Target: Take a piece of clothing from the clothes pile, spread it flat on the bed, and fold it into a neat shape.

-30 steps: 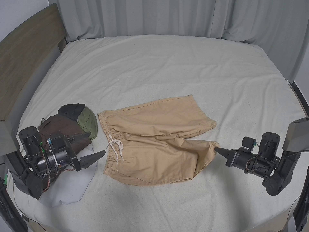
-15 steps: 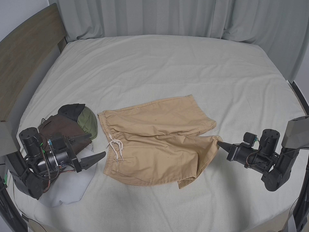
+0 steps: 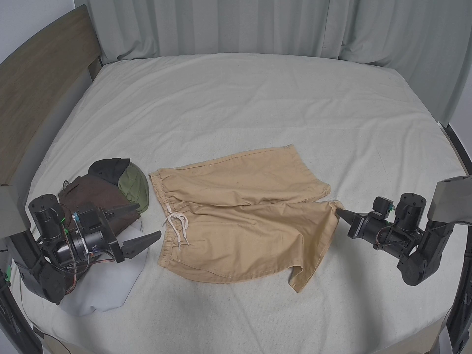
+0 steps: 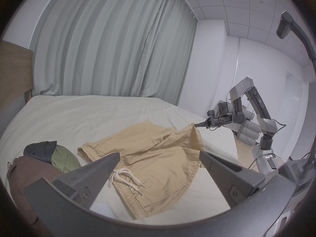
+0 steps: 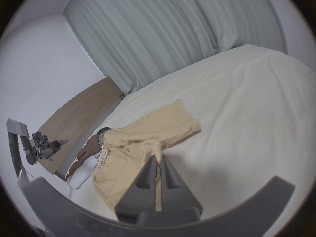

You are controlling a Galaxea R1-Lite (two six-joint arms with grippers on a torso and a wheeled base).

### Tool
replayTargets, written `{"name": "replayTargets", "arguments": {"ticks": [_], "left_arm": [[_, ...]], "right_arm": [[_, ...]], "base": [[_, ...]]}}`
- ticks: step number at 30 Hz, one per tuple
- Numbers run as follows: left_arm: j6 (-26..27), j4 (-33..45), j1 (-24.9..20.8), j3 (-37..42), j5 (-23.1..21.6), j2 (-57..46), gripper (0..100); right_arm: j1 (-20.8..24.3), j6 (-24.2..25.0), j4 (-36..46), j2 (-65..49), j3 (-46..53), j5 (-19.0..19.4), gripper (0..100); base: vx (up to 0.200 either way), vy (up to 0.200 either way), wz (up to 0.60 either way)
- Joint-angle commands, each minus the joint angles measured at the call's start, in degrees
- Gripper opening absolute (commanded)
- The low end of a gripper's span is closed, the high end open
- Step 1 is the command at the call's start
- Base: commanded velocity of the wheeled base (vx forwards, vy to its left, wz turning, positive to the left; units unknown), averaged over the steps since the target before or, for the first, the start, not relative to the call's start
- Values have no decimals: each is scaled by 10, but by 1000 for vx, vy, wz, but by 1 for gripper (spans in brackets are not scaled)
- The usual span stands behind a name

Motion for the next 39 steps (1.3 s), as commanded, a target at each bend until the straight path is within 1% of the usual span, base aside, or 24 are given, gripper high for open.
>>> {"name": "replayTargets", "arguments": {"ticks": [1,2,5,11,15,23,31,34,39], "left_arm": [[0,0,0,0,0,0,100],[0,0,0,0,0,0,100],[-1,0,1,0,0,0,100],[-1,0,1,0,-1,0,100],[-1,0,1,0,-1,0,100],[-1,1,1,0,-1,0,100],[-2,0,2,0,-1,0,100],[-2,1,2,0,-1,0,100],[-2,0,1,1,-1,1,100]], "right_arm": [[-7,-6,0,18,-16,-8,0],[-7,-7,0,26,-23,-18,0],[-5,-8,0,42,-40,-30,0],[-7,-8,0,67,-73,-34,0],[-9,-8,0,87,-101,-48,0],[-16,-9,-1,103,-134,-48,0],[-18,-30,-1,131,-171,-48,0],[-23,-48,-2,149,-184,-48,0],[-22,-48,-2,150,-190,-48,0]], "base": [[0,0,0],[0,0,0],[0,0,0],[0,0,0],[0,0,0],[0,0,0],[0,0,0],[0,0,0],[0,0,0]]}}
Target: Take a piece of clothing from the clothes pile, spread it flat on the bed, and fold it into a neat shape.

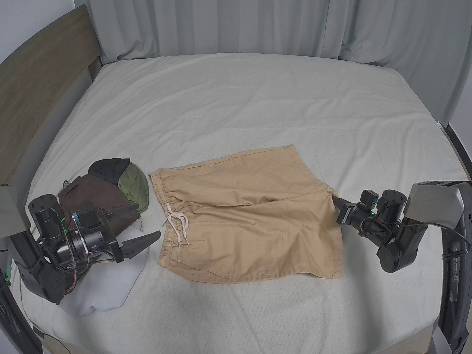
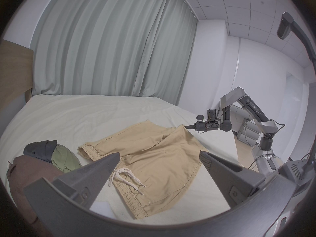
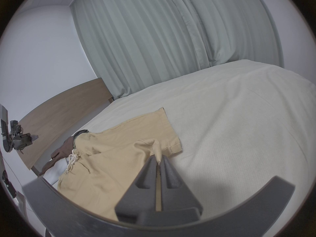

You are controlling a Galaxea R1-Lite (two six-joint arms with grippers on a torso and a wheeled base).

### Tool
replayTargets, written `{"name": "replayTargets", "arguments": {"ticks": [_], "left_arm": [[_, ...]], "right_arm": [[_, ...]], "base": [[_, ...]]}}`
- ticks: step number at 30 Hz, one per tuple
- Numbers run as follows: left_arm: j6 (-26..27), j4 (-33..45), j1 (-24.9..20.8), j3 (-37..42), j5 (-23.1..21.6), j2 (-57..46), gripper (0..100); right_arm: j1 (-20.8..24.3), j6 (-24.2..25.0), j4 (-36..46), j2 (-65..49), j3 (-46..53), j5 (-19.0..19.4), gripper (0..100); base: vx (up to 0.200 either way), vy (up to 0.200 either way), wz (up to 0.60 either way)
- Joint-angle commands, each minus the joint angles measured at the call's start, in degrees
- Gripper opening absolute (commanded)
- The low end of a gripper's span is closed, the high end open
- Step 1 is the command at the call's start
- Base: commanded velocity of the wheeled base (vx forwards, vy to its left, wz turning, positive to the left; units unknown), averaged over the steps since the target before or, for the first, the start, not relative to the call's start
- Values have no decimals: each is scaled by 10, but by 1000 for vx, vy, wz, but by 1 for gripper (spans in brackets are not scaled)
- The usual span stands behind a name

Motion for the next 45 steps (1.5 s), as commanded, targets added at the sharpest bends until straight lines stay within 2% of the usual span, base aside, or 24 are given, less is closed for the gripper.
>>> {"name": "replayTargets", "arguments": {"ticks": [1,9,10,14,25,35,42,45], "left_arm": [[0,0,-1,1,0,1,100],[1,0,-1,2,0,5,100],[0,0,-1,2,0,5,100],[0,0,-2,3,0,6,100],[-4,0,-4,9,0,14,100],[-4,-1,-2,15,0,31,100],[-16,-1,0,18,-1,60,100],[-42,-1,-1,19,0,70,100]], "right_arm": [[0,1,0,8,-5,1,0],[3,1,0,1,-1,1,0],[3,1,0,1,0,2,100],[5,1,-2,-7,-1,1,100],[49,1,3,-193,78,9,100],[102,2,2,-217,143,41,100],[108,3,2,-218,172,59,100],[114,3,2,-217,173,59,100]], "base": [[0,0,0],[0,0,0],[0,0,0],[0,0,0],[0,0,0],[0,0,0],[0,0,0],[0,0,0]]}}
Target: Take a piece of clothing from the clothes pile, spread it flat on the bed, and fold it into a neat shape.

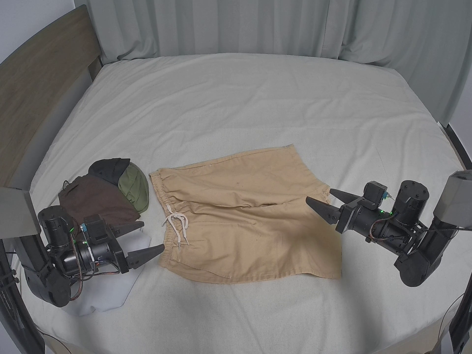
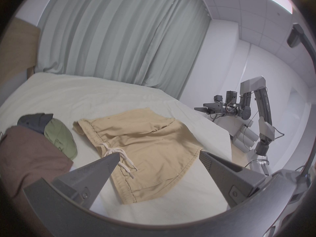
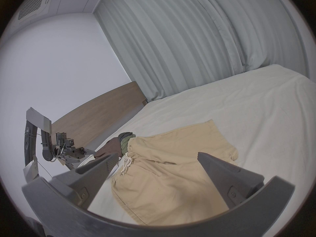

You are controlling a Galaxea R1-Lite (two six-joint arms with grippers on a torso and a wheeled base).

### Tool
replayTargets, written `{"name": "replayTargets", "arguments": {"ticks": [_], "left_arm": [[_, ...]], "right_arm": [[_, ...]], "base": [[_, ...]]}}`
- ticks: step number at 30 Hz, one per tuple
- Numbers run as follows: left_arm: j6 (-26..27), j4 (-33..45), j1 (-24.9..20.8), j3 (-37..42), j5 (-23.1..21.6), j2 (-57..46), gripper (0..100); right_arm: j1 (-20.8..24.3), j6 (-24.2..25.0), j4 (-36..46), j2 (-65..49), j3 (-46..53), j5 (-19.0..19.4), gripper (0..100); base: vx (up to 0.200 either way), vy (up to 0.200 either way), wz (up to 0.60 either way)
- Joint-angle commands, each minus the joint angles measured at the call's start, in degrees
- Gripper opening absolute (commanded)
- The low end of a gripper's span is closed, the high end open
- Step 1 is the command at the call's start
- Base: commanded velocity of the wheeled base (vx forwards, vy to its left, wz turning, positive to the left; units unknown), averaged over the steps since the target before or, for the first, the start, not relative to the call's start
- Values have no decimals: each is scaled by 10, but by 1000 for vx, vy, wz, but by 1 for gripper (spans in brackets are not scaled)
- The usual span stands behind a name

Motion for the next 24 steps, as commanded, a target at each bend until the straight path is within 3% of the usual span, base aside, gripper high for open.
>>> {"name": "replayTargets", "arguments": {"ticks": [1,10,24], "left_arm": [[-23,0,0,2,0,22,100],[-132,0,8,-12,7,63,100],[-130,0,14,-31,14,148,100]], "right_arm": [[6,0,-1,-3,5,0,100],[6,0,-1,1,5,0,100],[6,0,-1,1,12,0,100]], "base": [[0,0,0],[0,0,0],[0,0,0]]}}
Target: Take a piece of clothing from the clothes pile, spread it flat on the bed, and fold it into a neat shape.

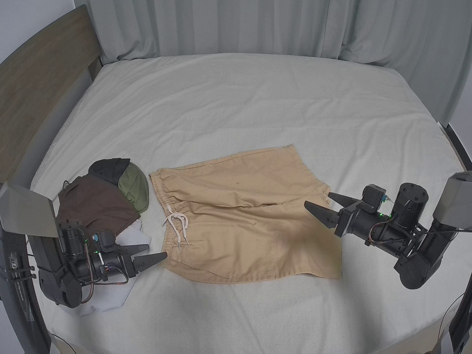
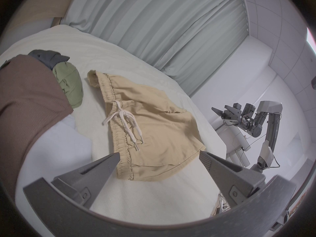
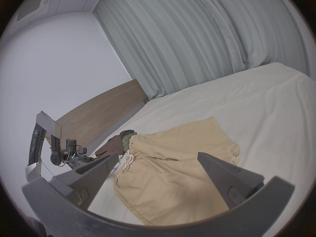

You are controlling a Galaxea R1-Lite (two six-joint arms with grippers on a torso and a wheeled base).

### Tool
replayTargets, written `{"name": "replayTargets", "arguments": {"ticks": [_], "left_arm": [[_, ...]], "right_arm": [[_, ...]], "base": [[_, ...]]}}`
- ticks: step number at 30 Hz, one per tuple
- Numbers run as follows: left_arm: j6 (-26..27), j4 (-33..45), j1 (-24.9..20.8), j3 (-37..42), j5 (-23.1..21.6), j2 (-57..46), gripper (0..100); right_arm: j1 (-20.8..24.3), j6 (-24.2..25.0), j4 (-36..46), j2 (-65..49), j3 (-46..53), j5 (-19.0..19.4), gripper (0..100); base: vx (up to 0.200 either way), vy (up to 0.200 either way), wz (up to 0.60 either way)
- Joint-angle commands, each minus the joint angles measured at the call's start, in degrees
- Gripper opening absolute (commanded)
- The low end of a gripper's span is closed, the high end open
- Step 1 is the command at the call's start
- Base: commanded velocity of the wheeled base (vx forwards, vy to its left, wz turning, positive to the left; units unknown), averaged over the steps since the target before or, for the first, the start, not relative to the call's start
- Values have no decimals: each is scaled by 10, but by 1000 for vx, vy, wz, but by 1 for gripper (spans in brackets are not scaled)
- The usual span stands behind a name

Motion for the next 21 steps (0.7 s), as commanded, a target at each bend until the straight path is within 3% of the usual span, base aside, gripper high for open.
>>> {"name": "replayTargets", "arguments": {"ticks": [1,15,21], "left_arm": [[1,0,1,-9,2,40,100],[1,0,2,-34,21,91,100],[-23,1,-6,-50,59,112,100]], "right_arm": [[0,0,0,3,2,0,100],[4,-2,0,13,3,0,100],[6,-2,0,15,2,0,100]], "base": [[0,0,0],[0,0,0],[0,0,0]]}}
